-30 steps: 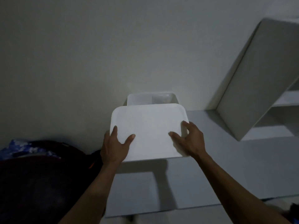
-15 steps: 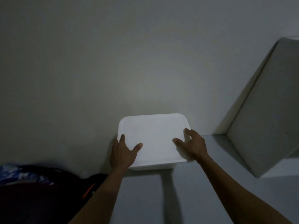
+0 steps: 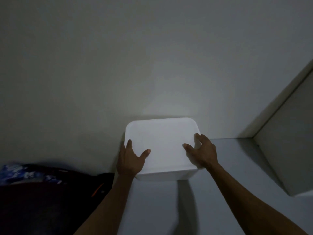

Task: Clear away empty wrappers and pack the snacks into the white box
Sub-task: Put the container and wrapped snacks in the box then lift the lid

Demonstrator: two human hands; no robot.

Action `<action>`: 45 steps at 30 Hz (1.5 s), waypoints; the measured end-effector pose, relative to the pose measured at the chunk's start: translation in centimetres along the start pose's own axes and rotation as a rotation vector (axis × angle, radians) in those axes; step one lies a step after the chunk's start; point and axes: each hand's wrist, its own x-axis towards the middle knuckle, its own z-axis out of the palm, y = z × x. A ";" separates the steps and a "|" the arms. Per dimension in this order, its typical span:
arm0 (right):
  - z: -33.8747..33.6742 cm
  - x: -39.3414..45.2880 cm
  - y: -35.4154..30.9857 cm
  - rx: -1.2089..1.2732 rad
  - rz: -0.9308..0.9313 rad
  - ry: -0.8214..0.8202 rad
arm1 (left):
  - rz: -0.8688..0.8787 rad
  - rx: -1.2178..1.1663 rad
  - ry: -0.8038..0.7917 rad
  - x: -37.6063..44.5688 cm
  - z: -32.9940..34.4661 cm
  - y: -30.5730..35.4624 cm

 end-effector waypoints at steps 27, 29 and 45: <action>1.6 1.7 2.0 -0.168 -0.176 0.048 | 0.145 0.194 0.202 1.0 2.0 -0.4; 1.9 1.9 2.2 -0.177 -0.171 0.034 | 0.127 0.189 0.182 1.0 2.0 -0.3; -0.8 -3.8 3.2 -0.194 -0.174 -0.181 | 0.107 0.372 0.020 -6.2 1.5 3.2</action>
